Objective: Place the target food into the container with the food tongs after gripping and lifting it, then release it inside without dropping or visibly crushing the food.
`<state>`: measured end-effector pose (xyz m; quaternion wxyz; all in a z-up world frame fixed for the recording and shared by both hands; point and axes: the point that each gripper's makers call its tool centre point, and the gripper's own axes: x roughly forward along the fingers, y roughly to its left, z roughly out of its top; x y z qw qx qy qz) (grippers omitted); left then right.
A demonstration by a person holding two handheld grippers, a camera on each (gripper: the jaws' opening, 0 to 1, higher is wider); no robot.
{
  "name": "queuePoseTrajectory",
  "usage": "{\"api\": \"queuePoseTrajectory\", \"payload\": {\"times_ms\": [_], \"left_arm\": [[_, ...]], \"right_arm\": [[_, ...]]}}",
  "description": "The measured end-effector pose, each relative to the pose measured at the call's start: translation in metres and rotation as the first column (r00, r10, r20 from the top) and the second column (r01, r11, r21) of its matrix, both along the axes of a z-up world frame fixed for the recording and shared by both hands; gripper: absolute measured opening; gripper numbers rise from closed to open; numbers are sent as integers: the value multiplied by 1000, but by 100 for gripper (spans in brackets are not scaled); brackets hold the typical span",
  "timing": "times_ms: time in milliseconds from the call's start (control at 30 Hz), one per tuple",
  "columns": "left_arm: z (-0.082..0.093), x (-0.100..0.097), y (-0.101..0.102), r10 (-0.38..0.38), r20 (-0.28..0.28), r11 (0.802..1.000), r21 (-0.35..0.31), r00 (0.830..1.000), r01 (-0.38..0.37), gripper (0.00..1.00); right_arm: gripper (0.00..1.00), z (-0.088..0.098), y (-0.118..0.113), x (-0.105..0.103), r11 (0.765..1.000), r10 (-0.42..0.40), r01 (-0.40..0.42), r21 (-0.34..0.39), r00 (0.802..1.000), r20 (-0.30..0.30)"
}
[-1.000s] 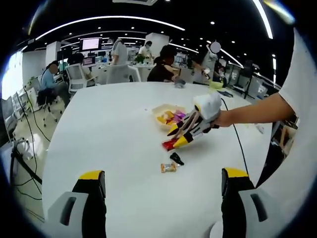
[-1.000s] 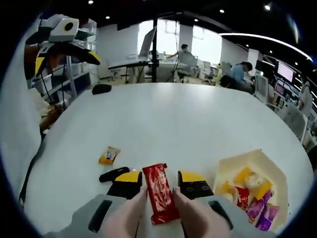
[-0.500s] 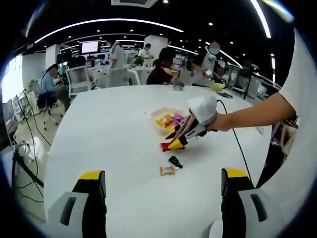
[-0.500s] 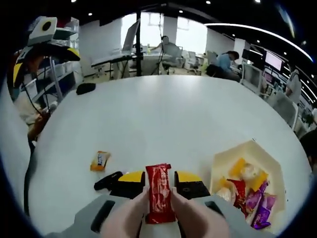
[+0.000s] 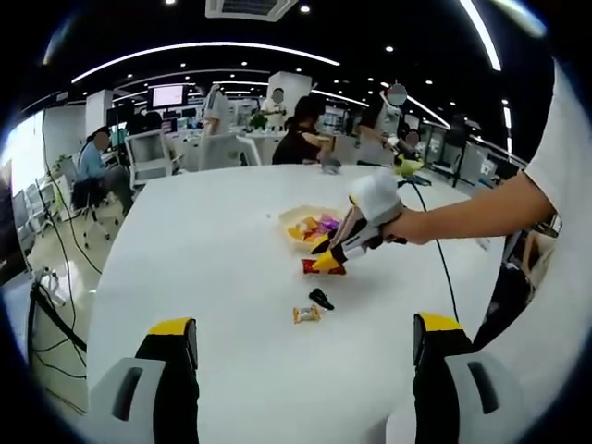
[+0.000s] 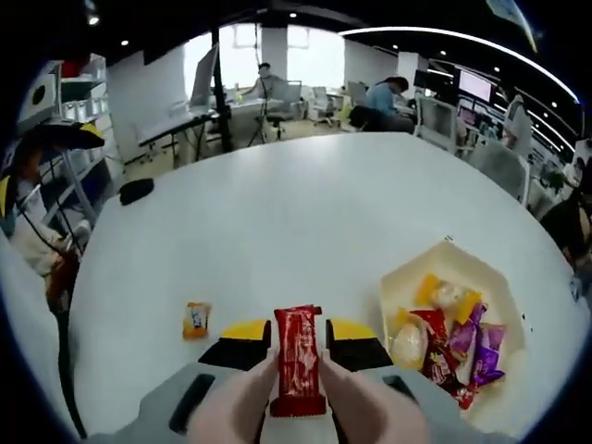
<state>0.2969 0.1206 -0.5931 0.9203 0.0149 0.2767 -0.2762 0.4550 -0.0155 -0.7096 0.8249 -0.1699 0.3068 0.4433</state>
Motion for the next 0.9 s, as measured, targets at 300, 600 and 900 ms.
{"api": "queuePoseTrajectory", "payload": {"times_ms": [300, 600, 900], "left_arm": [[10, 9, -6, -48, 41, 999, 0, 998, 48, 97], [9, 21, -22, -123, 58, 992, -23, 991, 124, 97], [11, 30, -49, -214, 65, 975, -41, 975, 217, 97]], "right_arm": [[22, 34, -24, -18, 993, -111, 109, 52, 993, 31], [23, 72, -63, -29, 970, -229, 220, 99, 970, 83], [23, 91, -129, -58, 909, -410, 398, 122, 906, 101]]}}
